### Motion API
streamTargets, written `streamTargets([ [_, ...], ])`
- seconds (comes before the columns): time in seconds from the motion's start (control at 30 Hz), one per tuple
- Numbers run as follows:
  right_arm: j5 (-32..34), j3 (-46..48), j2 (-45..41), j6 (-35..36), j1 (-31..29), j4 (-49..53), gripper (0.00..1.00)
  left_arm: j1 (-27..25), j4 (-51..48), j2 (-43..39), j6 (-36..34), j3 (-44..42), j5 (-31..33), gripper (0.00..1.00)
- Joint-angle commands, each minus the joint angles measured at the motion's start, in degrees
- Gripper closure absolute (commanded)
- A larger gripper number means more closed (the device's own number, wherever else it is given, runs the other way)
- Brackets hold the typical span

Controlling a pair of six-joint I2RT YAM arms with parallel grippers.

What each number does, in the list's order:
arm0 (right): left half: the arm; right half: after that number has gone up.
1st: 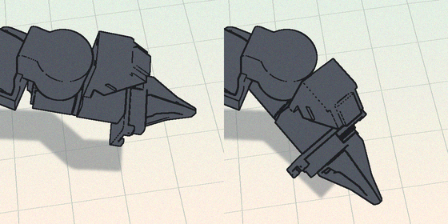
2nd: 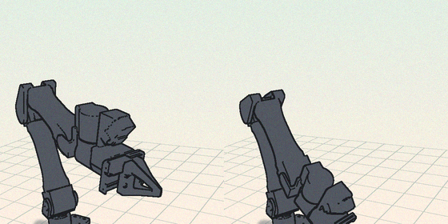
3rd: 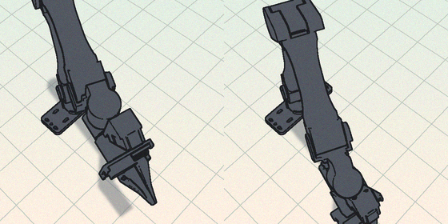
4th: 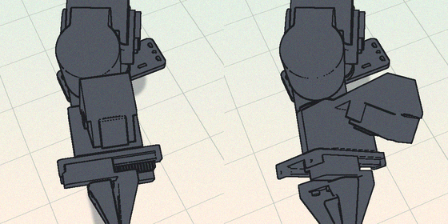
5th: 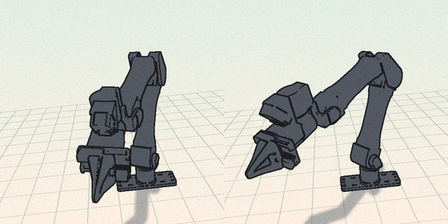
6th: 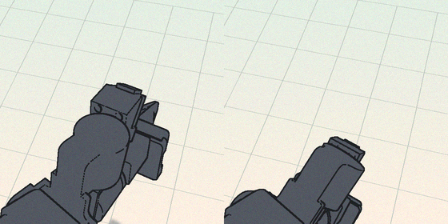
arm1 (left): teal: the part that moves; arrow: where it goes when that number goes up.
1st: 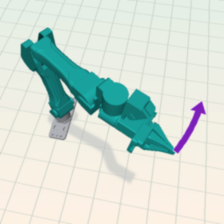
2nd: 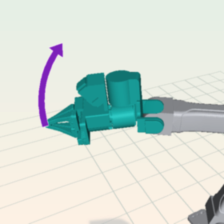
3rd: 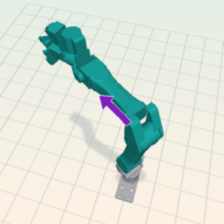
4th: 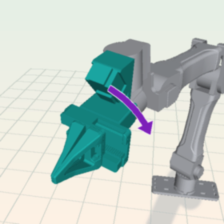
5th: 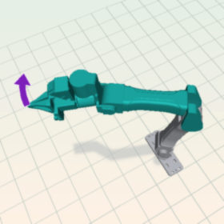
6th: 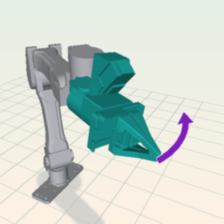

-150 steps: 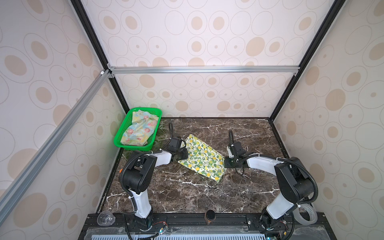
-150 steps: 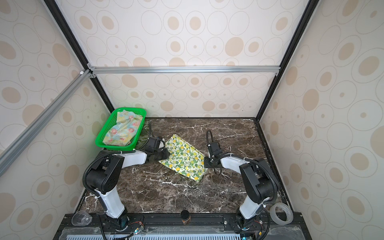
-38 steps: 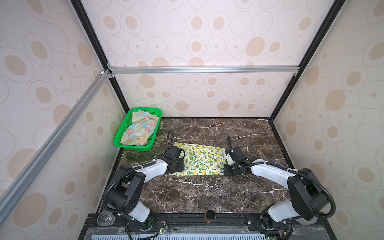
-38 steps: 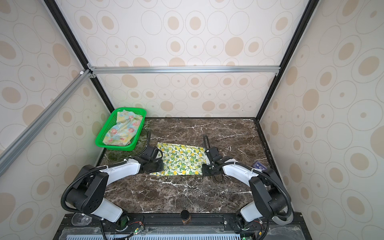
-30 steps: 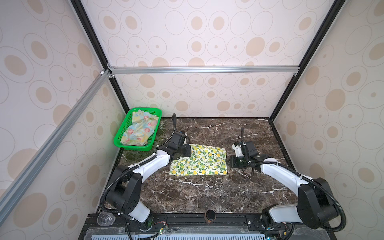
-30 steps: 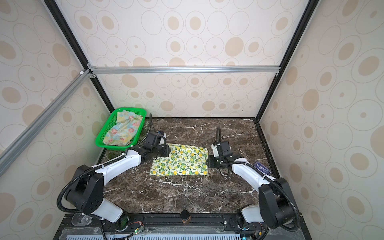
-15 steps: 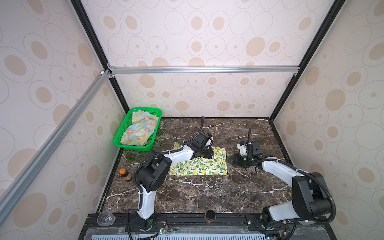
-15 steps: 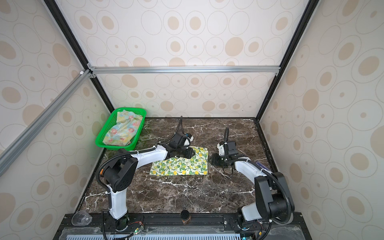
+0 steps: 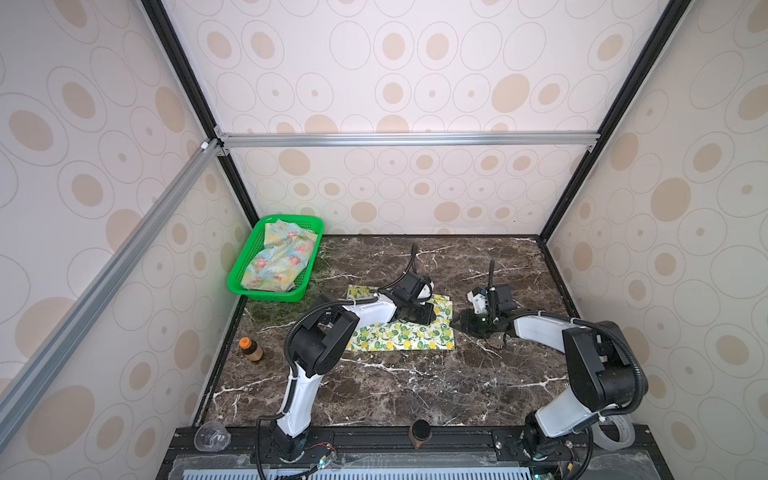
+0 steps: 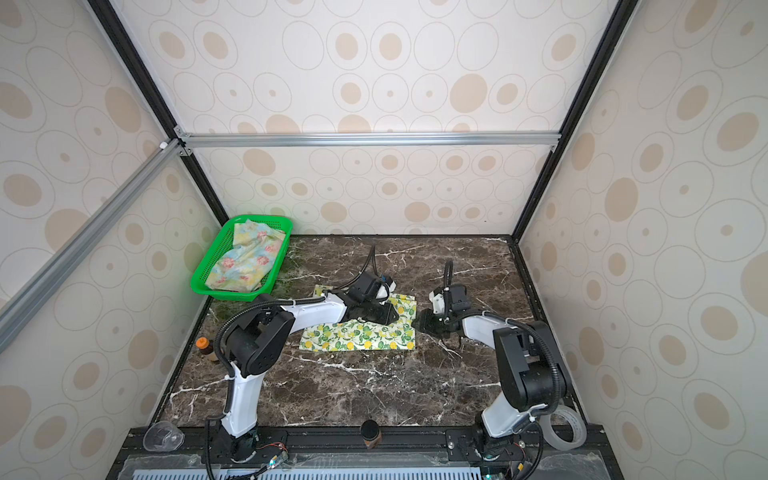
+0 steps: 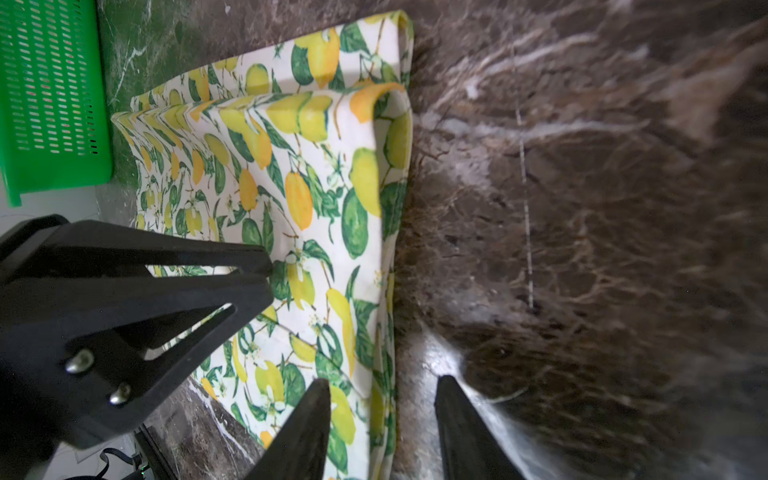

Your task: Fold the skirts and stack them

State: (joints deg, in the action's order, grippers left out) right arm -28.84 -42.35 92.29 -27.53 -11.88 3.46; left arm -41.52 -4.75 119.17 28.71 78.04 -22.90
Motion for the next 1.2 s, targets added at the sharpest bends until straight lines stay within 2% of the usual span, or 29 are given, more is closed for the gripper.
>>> streamTargets([
  [0.0,-2.01,1.74,1.29,-1.35,0.03,-2.61,0.56,-0.51,0.56,0.78,0.22,0.36,-0.41,0.79],
  [0.77,-1.20,2.84,8.61,-5.87,-3.83,-10.02,0.58,-0.60,2.03,1.86,1.24,-2.43,-0.18,0.80],
  [1.03,-1.44,2.55,9.89,-6.66,-3.85,-11.30,0.68,-0.82,2.17,1.99,1.53,-2.41,-0.22,0.80],
  [1.17,-1.34,2.61,9.67,-6.75,-3.85,-11.17,0.67,-0.91,2.36,2.05,1.75,-2.54,-0.24,0.80],
])
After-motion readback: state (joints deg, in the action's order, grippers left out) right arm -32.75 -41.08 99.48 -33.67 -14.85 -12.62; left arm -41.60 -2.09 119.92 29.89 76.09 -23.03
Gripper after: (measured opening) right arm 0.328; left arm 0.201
